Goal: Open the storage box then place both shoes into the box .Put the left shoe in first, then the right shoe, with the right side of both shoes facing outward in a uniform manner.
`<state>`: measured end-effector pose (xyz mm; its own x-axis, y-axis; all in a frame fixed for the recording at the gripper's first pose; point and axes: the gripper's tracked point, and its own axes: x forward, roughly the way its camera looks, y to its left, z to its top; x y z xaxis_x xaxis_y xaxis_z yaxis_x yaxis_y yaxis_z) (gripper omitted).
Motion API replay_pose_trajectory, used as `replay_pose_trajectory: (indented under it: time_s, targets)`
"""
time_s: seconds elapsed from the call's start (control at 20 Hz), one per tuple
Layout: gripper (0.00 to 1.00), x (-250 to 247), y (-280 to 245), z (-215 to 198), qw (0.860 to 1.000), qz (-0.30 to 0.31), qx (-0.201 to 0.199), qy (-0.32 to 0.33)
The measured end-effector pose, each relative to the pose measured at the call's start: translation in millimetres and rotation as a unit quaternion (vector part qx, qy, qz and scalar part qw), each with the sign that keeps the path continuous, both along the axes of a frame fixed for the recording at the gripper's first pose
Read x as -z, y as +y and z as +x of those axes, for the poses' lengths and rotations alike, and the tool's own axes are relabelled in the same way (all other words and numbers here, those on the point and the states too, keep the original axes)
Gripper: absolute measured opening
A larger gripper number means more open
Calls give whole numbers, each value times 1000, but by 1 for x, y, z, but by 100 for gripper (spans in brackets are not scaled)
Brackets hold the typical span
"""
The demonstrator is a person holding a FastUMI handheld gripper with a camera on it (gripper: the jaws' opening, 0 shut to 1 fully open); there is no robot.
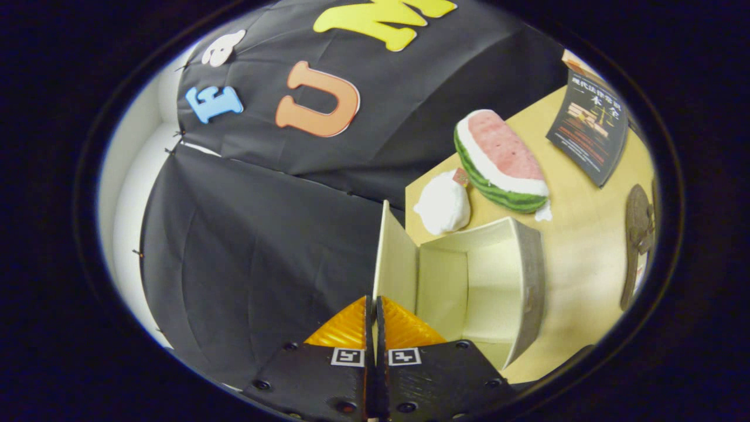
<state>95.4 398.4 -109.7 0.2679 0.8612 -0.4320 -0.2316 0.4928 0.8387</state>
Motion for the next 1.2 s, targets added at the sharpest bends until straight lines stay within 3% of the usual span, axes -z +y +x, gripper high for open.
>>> replay_pose_trajectory:
  time_s: [0.35,0.7,0.9,0.95,1.05,1.1,1.2]
  targets:
    - [0,14,73,-19,999,3,-31,32]
    - [3,15,122,-21,999,12,-11,44]
    - [23,6,129,-27,999,9,-21,33]
    - [23,6,125,-26,1000,3,-13,22]
    - [37,-1,123,-33,1000,3,-23,10]
    - [37,-5,120,-35,1000,6,-27,5]
    - [52,-6,109,-35,1000,-7,-25,-6]
